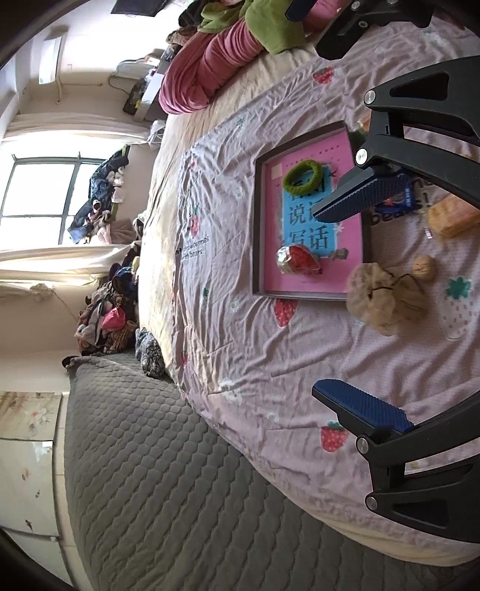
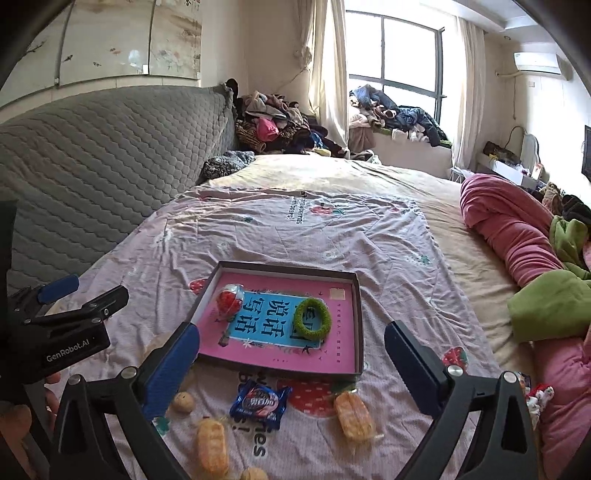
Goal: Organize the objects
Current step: 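Withdraw both open tools from the tray back toward the remaining items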
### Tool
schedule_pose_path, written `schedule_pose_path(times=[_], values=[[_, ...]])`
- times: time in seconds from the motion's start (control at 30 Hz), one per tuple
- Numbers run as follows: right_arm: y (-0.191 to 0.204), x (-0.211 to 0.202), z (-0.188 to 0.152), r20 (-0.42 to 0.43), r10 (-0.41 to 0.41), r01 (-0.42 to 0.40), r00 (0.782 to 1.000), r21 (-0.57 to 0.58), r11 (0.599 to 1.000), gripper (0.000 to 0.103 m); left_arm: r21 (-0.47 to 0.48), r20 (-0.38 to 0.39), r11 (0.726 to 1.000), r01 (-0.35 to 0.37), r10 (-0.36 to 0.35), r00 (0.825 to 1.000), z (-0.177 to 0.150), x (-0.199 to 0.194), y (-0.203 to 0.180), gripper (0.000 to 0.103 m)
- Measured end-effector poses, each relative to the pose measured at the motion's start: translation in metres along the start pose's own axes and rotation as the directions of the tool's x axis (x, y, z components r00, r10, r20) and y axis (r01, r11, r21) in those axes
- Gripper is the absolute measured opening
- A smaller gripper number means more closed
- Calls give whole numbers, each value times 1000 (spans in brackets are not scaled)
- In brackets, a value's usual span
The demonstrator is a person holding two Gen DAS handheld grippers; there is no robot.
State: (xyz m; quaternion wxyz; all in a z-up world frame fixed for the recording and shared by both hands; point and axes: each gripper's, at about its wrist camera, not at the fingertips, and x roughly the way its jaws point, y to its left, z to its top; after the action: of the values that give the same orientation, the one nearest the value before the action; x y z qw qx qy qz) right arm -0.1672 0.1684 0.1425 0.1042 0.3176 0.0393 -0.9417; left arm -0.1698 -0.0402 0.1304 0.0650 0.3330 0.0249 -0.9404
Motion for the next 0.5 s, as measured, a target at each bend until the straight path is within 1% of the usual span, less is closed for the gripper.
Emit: schedule_pose_path(times=[0.1, 0.23, 0.5], values=[[3, -15, -9, -1, -3, 3, 1000, -14, 1000, 101, 9, 0, 1000, -7, 7, 1000, -9, -11, -2, 88], [5, -30, -27, -9, -1, 1, 1000, -27, 1000, 101, 12, -20, 1000, 0, 0, 1000, -26, -20, -8, 88], [-1, -46, -69, -49, -9, 7, 999, -39, 999, 101, 37, -73, 999, 7, -4, 997, -65, -22, -31, 88]])
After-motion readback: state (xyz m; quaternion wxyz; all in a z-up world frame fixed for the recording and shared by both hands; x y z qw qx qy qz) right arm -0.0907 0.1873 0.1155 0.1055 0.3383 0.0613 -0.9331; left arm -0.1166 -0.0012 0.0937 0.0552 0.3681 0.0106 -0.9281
